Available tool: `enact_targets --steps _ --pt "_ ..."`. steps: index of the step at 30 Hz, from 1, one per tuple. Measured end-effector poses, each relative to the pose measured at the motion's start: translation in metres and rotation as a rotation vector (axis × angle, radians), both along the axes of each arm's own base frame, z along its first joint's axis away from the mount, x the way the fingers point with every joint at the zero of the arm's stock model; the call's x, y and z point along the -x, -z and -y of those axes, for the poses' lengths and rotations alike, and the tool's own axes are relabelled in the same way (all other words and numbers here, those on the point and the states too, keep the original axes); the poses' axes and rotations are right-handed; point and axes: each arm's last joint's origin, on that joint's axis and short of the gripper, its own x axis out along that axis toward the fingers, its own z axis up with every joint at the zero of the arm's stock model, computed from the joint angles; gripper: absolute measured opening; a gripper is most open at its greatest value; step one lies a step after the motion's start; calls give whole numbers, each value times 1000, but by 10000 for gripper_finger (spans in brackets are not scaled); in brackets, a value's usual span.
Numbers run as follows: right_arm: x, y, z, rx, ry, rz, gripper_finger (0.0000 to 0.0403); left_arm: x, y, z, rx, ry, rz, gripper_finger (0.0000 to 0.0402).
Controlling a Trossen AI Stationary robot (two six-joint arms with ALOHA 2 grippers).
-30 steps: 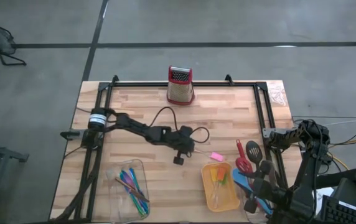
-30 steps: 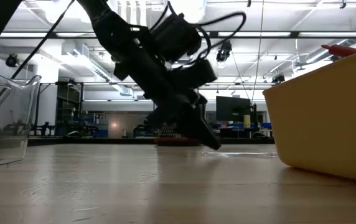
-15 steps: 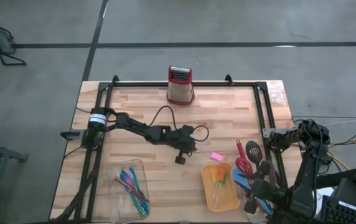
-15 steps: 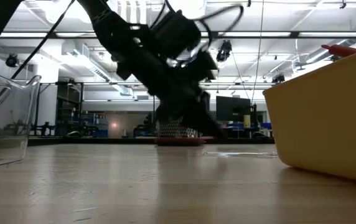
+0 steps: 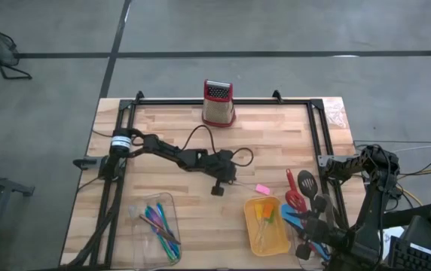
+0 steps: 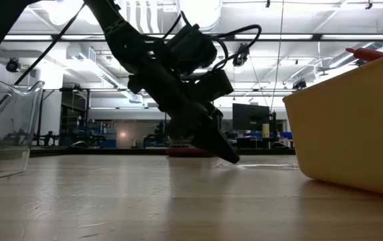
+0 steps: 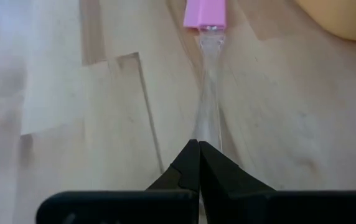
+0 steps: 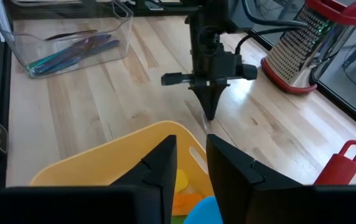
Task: Pick & Place Kitchen Items
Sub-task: Put the pink spatula into the yellow bin
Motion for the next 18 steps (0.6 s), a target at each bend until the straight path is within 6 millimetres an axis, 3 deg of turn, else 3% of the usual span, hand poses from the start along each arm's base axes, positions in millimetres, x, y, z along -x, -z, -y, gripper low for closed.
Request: enact_targets --steps 9,18 --pt "0 0 -1 4 -7 -3 68 3 0 0 9 -10 -38 2" --pt "-1 0 -1 8 -12 -6 87 23 9 -4 49 -76 -295 2"
